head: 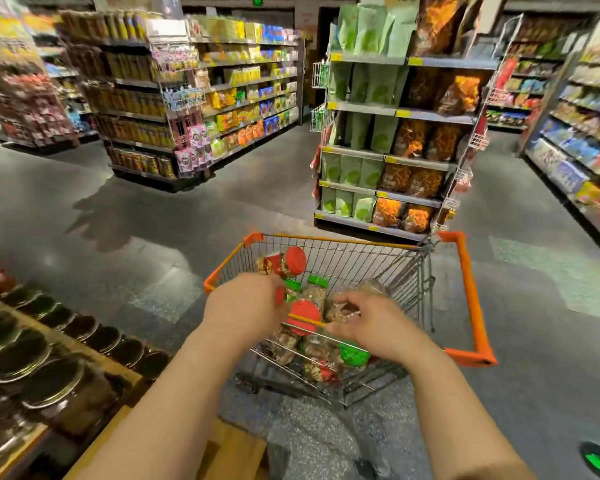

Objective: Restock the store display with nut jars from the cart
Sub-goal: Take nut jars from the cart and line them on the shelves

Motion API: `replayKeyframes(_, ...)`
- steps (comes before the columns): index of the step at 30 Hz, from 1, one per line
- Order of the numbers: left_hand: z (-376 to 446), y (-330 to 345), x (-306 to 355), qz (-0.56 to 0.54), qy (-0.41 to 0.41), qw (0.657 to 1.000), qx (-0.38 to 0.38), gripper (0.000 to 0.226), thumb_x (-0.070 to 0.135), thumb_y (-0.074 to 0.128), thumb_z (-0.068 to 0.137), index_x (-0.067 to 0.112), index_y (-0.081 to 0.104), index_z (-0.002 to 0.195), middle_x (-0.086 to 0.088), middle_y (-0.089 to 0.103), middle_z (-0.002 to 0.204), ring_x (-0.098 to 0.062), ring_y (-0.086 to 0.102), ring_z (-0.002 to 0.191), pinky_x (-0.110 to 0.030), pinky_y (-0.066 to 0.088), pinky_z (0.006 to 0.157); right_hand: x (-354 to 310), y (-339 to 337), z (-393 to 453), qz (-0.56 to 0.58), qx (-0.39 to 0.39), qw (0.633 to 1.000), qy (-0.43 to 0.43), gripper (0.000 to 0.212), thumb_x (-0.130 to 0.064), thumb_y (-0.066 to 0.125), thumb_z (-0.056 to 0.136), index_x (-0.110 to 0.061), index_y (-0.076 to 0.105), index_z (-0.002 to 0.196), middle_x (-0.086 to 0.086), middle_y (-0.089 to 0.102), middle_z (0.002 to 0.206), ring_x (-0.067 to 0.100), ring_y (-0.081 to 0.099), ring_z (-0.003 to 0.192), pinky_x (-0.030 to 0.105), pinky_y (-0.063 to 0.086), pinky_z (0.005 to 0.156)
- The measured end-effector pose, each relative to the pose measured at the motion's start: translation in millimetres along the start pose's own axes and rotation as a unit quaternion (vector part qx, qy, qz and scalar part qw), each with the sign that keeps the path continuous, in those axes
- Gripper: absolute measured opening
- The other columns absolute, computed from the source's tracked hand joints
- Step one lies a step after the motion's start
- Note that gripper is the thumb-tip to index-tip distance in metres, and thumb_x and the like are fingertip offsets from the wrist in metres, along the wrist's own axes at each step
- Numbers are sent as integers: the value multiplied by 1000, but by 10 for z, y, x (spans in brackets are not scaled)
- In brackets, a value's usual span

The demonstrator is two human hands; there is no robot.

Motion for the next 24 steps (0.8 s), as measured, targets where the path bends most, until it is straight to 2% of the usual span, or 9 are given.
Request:
replayKeyframes(3, 408, 108, -127, 0, 2, 1000, -12, 35, 54, 57, 97, 36, 61, 128, 2, 65, 120, -23, 63, 111, -35, 48, 71, 85, 52, 454, 22, -18, 1000, 12, 58, -47, 75, 88, -31, 54, 140, -8, 60, 121, 13, 62, 107, 29, 51, 92)
replayKeyframes(7, 1003, 369, -328, 11, -23, 999, -48, 40, 53, 57, 97, 34, 58, 132, -2, 65, 121, -27, 63, 114, -39, 55, 81, 238, 61, 1142, 29, -40, 999, 21, 57, -48, 76, 87, -33, 56, 138, -8, 63, 126, 12, 61, 113, 28, 49, 97)
replayKeyframes(11, 1737, 479, -534, 24, -53, 997, -44, 39, 51, 55, 98, 33, 59, 132, -1, 64, 125, -25, 63, 116, -38, 53, 85, 307, 19, 2009, 0, -69, 998, -1, 58, -53, 72, 89, -35, 53, 141, -8, 63, 131, 10, 60, 109, 22, 47, 83)
replayKeyframes(14, 2253, 606, -767, 14, -87, 995, -50, 42, 51, 54, 97, 35, 57, 136, -1, 65, 123, -25, 63, 115, -35, 50, 81, 387, 45, 2720, 35, -91, 995, 2, 60, -48, 75, 88, -31, 54, 142, -5, 63, 125, 12, 62, 109, 28, 49, 93)
replayKeyframes(17, 2814, 847, -1100, -19, -136, 989, -60, 45, 58, 54, 95, 41, 54, 137, 0, 66, 123, -26, 63, 117, -39, 53, 87, 514, 171, 3438, 93, -110, 990, 10, 55, -41, 77, 88, -27, 58, 137, -2, 62, 125, 14, 64, 109, 34, 51, 98)
replayKeyframes(20, 3273, 1218, -1386, -96, -179, 975, -94, 61, 73, 49, 87, 40, 55, 138, -3, 72, 117, -27, 67, 112, -39, 55, 91, 699, 375, 4010, 135, -104, 985, 26, 53, -36, 79, 87, -24, 60, 135, 1, 64, 126, 16, 65, 110, 31, 50, 99)
replayKeyframes(23, 3694, 1624, -1623, -126, -208, 964, -111, 86, 87, 37, 76, 37, 50, 145, -6, 68, 130, -26, 66, 115, -36, 53, 93, 1008, 738, 4515, 143, -119, 981, 64, 60, -39, 80, 85, -24, 58, 138, 7, 64, 134, 24, 63, 121, 41, 48, 106)
replayKeyframes(24, 3793, 1745, -1681, -137, -218, 959, -119, 85, 86, 40, 79, 35, 47, 147, -7, 66, 132, -27, 65, 117, -34, 52, 93, 1106, 836, 4627, 140, -118, 980, 75, 63, -40, 80, 84, -23, 57, 140, 8, 63, 135, 26, 61, 124, 42, 48, 106)
Point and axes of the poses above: each hand's wrist, its own z-axis towards the middle knuckle, its own y-axis out of the palm, x = y × z, the point moved 9 cm from there along z, towards the middle knuckle
